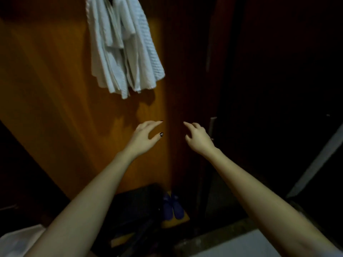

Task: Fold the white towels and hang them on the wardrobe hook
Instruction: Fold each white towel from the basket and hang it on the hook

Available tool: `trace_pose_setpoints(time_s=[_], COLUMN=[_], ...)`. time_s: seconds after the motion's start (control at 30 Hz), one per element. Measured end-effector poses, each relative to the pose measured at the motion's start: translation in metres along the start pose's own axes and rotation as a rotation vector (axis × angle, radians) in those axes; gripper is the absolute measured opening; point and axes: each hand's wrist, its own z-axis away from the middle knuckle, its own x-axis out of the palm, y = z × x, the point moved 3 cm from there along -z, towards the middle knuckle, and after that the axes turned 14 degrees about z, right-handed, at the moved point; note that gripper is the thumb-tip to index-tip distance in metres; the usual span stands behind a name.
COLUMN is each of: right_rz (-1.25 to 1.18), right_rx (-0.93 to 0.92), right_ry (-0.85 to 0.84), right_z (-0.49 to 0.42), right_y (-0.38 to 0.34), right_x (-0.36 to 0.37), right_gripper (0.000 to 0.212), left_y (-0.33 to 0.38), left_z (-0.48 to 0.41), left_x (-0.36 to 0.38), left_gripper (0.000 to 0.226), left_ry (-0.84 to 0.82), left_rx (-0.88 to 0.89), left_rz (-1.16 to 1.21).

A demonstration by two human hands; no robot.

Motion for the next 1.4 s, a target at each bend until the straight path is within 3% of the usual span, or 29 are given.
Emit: trace_pose_setpoints(time_s=[0.17, 0.47, 0.6, 0.7, 0.9, 1.13, 1.4], right_rz=[0.097, 0.312, 0.350, 0.357, 0.265, 0.180, 0.072], right_rx=[0.109, 0.556, 0.736, 0.891, 1.127, 1.303, 1.442], right_ry=[0.039, -0.205, -0.365, -0.423, -0.448, -0.374, -0.286], right_z=[0.086, 0.279, 0.399, 0.477, 0.581, 0.648, 0.752], right_y=[0.089, 0.356, 0.466, 0.533, 0.605, 0.672, 0.775], right_x=[0.024, 0.026, 0.015, -0.001, -0.010, 0.070, 0.263], right_gripper=[0.058, 0.058, 0.057, 0.057, 0.057, 0.051, 0.041], left_y=[0.047, 0.146, 0.232, 0.299, 0.383, 0.384, 0.276], left_z=[0.000, -0.018, 0.000, 0.013, 0.084, 0.165, 0.270], left_x=[0.109, 0.376, 0.500, 0.588, 0.729, 0.876, 1.088], left_gripper=[0.051, 0.055, 0.057, 0.057, 0.059, 0.059, 0.064], left_ry=[-0.236, -0.613, -0.821, -0.882, -1.109, -1.314, -1.349], left_rx=[0.098, 0.317, 0.443, 0.483, 0.641, 0.843, 0.934], left_rz=[-0.127, -0.311, -0.215, -0.106, -0.026, -0.073, -0.043])
